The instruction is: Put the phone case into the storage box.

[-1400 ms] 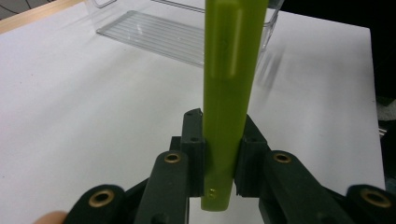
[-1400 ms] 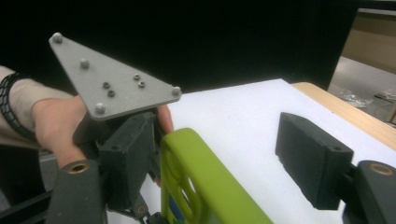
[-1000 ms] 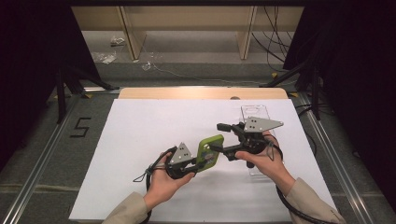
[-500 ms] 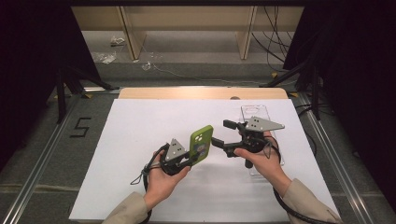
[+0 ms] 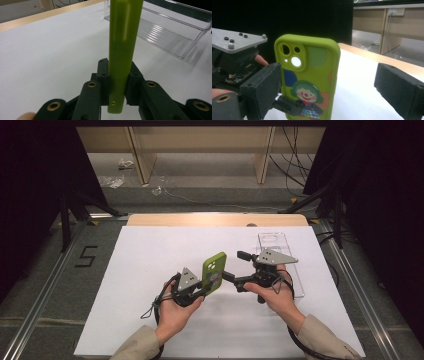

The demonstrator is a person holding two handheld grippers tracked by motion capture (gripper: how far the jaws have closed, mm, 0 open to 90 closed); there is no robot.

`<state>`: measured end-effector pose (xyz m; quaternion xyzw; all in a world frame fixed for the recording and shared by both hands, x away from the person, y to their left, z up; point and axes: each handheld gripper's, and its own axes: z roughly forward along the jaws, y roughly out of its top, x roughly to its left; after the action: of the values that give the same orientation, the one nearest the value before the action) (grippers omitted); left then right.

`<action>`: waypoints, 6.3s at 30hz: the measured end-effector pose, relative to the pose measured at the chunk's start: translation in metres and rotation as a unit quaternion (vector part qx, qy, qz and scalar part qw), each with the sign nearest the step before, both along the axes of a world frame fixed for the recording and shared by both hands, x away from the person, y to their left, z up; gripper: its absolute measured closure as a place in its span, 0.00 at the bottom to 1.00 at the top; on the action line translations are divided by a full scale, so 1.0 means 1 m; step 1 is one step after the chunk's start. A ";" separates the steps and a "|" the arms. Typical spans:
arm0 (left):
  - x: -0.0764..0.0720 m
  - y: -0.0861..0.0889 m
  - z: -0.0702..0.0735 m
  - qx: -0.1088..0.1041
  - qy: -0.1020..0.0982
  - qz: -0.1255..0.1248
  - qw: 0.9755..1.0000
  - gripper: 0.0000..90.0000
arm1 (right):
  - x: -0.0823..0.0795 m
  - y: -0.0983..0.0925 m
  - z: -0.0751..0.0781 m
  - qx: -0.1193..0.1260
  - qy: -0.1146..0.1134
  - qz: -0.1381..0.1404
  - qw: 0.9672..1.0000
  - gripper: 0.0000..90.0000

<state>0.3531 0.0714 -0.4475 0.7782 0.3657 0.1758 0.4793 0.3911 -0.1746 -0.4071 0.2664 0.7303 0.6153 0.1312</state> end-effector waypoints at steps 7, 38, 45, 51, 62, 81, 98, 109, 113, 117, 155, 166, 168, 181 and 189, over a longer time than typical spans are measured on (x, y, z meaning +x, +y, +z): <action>0.002 -0.004 0.000 -0.002 0.002 0.003 1.000 0.85 | -0.002 0.004 0.002 0.002 -0.005 -0.007 1.000 0.09; 0.008 -0.026 -0.001 0.006 0.007 -0.001 1.000 0.85 | -0.001 0.010 0.000 0.004 0.000 -0.044 0.999 0.05; 0.008 -0.032 -0.001 0.008 0.008 0.002 1.000 0.85 | -0.001 0.012 -0.002 0.003 0.000 -0.052 0.999 0.04; 0.009 -0.036 -0.002 0.010 0.008 0.004 1.000 0.85 | 0.000 0.014 -0.004 -0.002 0.001 -0.060 0.998 0.05; 0.008 -0.040 -0.002 0.008 0.009 0.003 1.000 0.85 | 0.000 0.016 -0.006 -0.006 0.004 -0.067 0.998 0.05; 0.007 -0.047 -0.003 0.005 0.011 -0.004 1.000 0.85 | 0.001 0.017 -0.008 -0.008 0.002 -0.075 0.997 0.09; 0.007 -0.047 -0.003 -0.004 0.015 -0.005 1.000 0.85 | 0.001 0.016 -0.008 -0.006 -0.003 -0.081 0.997 0.17; 0.007 -0.047 -0.002 -0.004 0.015 -0.009 1.000 0.85 | 0.000 0.016 -0.007 -0.005 -0.006 -0.076 0.997 0.18; 0.007 -0.046 -0.002 -0.006 0.013 -0.010 1.000 0.85 | 0.001 0.016 -0.006 -0.007 -0.011 -0.066 0.998 0.18; 0.007 -0.046 0.000 -0.005 0.006 -0.016 1.000 0.84 | 0.001 0.015 -0.003 -0.007 -0.014 -0.061 0.998 0.18; -0.004 -0.009 0.007 0.082 0.019 -0.105 0.991 0.00 | 0.010 -0.012 0.016 -0.008 -0.035 -0.065 0.997 0.18; -0.008 0.012 0.005 0.075 0.020 -0.095 0.992 0.00 | 0.014 -0.020 0.019 -0.008 -0.037 -0.073 0.997 0.18; -0.008 0.016 0.006 0.074 0.018 -0.097 0.992 0.00 | 0.014 -0.021 0.020 -0.007 -0.036 -0.075 0.997 0.18; -0.011 0.035 0.003 0.069 0.014 -0.089 0.994 0.00 | 0.017 -0.030 0.026 -0.008 -0.040 -0.083 0.996 0.18; -0.013 0.042 0.002 0.063 0.012 -0.085 0.994 0.00 | 0.018 -0.035 0.030 -0.005 -0.042 -0.087 0.995 0.18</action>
<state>0.3405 0.1133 -0.4455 0.8372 0.2927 0.1478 0.4376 0.4090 -0.2094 -0.3771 0.3023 0.7011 0.6086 0.2160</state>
